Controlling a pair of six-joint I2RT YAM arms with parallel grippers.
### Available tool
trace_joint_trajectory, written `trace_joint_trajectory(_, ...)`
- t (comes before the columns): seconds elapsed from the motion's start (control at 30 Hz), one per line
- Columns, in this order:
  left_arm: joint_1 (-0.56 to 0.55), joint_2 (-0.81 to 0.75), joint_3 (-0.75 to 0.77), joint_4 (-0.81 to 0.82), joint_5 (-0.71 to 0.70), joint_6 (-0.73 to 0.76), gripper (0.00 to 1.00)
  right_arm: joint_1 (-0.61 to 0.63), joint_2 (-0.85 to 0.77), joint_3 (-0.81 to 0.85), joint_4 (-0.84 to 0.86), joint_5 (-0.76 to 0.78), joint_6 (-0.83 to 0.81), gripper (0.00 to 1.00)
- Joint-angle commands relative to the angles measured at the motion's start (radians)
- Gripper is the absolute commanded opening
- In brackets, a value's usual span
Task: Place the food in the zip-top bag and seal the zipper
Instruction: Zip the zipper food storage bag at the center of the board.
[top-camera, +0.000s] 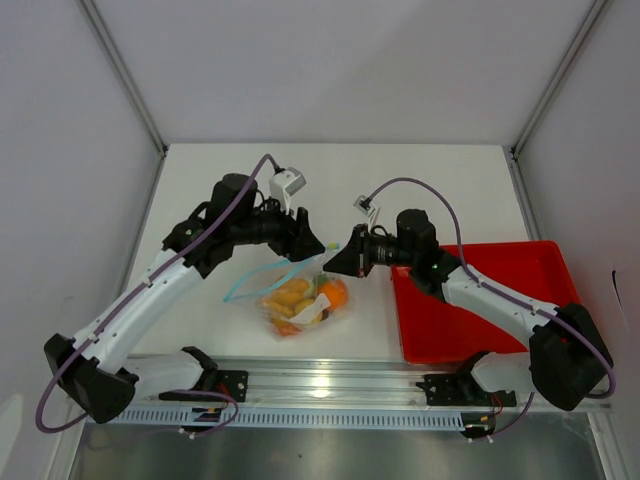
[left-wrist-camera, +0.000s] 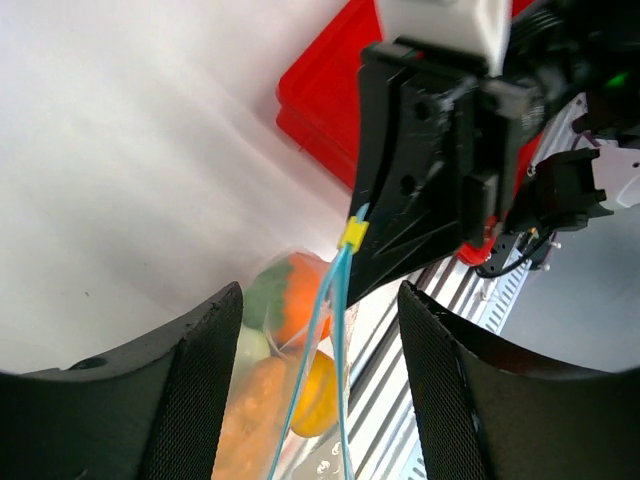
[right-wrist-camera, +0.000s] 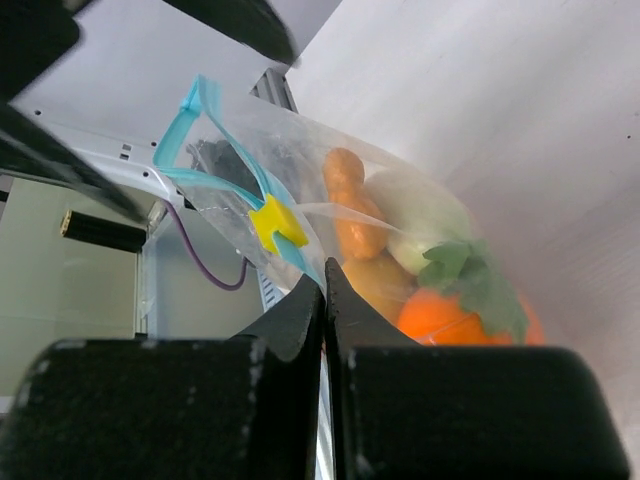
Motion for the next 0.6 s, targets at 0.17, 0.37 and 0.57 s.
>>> trace_joint_trajectory(0.17, -0.004, -0.098, 0.031, 0.092, 0.06, 0.047, 0.67, -0.004, -0.034, 0.039, -0.018, -0.043, -0.062, 0.0)
trace_joint_trajectory(0.37, -0.003, -0.046, 0.045, 0.127, 0.144, 0.026, 0.61, 0.011, -0.063, 0.035, -0.004, -0.07, -0.071, 0.0)
trace_joint_trajectory(0.57, -0.005, 0.008, 0.077, 0.144, 0.23, 0.021, 0.55, 0.016, -0.073, 0.033, 0.011, -0.082, -0.068, 0.0)
